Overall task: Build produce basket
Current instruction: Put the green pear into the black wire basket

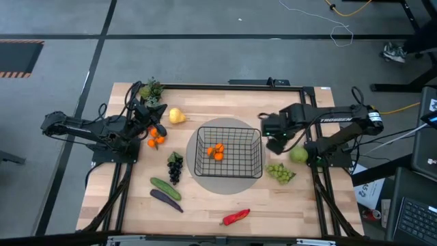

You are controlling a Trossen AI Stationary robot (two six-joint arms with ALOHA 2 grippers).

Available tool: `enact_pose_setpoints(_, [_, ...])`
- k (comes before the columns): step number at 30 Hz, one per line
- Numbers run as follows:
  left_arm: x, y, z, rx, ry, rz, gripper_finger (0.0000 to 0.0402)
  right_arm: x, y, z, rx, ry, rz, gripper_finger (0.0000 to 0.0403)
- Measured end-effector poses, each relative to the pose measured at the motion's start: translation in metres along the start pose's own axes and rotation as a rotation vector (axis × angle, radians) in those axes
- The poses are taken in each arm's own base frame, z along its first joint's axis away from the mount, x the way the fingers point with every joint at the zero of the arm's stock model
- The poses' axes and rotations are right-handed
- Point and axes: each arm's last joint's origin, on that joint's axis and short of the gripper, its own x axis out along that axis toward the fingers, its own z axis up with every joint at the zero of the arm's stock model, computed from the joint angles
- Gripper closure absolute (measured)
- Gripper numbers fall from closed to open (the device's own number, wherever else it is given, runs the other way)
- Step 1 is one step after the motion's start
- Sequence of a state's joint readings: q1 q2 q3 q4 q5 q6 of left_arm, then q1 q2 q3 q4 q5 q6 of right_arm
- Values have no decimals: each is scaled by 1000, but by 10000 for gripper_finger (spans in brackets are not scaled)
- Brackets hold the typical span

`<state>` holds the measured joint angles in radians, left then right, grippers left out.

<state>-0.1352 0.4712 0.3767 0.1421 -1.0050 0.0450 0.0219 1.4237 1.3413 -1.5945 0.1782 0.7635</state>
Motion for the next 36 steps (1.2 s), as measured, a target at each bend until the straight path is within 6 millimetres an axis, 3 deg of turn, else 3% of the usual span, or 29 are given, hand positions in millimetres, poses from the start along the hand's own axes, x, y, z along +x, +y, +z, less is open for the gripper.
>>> enact_pose_setpoints(4, [0, 0, 0, -18, 0, 1, 401, 0, -5, -6, 42, -67, 100, 285])
enact_pose_setpoints(9, [0, 0, 0, -14, 2, 0, 401, 9, -22, -25, 121, -36, 24, 285])
enact_pose_setpoints(16, [0, 0, -1, -10, 4, 0, 401, 45, -31, -56, 320, 130, 150, 285])
enact_pose_setpoints(20, [0, 0, -1, -6, 5, 0, 401, 72, -26, -68, 423, 261, 197, 285])
enact_pose_setpoints(27, [0, 0, -1, 0, 6, 0, 401, 118, -6, -72, 462, 417, 278, 285])
enact_pose_setpoints(36, [0, 0, -1, 1, 7, 0, 401, 136, 4, -64, 578, 511, 79, 285])
